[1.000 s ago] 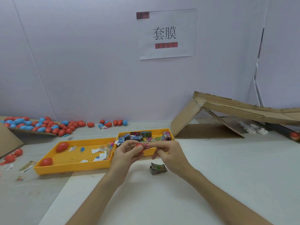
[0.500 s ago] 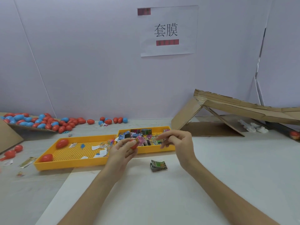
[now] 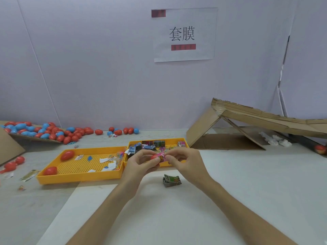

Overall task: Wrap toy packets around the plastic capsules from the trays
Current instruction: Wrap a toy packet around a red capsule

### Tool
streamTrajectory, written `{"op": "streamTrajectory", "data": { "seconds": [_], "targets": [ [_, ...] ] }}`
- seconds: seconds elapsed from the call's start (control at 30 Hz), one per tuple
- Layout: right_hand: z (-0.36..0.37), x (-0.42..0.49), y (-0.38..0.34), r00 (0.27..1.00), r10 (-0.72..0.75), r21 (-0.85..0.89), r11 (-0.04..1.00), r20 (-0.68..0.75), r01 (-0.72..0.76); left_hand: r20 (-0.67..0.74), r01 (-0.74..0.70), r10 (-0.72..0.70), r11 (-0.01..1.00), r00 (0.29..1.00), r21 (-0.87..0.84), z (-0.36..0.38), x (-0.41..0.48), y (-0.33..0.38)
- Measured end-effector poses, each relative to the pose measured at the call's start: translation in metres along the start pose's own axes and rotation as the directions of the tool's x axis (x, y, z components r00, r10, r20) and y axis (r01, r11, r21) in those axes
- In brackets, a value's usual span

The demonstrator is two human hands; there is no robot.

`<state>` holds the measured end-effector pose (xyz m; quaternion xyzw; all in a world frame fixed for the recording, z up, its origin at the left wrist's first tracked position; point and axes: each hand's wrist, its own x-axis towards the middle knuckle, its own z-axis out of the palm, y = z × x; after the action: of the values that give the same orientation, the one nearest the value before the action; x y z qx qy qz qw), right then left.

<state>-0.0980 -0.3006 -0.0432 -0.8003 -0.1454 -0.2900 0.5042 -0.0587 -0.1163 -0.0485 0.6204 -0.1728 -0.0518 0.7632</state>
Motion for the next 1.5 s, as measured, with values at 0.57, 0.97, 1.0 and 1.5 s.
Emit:
{"op": "streamTrajectory", "data": {
  "seconds": [0.57, 0.97, 1.0, 1.5],
  "targets": [
    [-0.0034, 0.0048, -0.0022, 0.944, 0.300, 0.350, 0.877, 0.137, -0.329, 0.046, -0.166, 0.161, 0.971, 0.986, 0.174, -0.0009, -0.0020, 0.0046],
    [-0.0034, 0.0066, -0.0012, 0.893, 0.377, 0.437, 0.780, 0.244, -0.448, 0.052, -0.241, 0.236, 0.920, 0.970, 0.310, -0.0011, -0.0001, 0.0019],
    [-0.0040, 0.0067, -0.0012, 0.885, 0.386, 0.450, 0.763, 0.259, -0.464, 0.051, -0.244, 0.241, 0.917, 0.969, 0.315, -0.0007, -0.0002, 0.0021],
    [-0.0047, 0.0050, -0.0014, 0.858, 0.411, 0.413, 0.755, 0.308, -0.510, 0.064, -0.248, 0.240, 0.912, 0.969, 0.326, 0.0020, -0.0021, -0.0019]
  ]
}}
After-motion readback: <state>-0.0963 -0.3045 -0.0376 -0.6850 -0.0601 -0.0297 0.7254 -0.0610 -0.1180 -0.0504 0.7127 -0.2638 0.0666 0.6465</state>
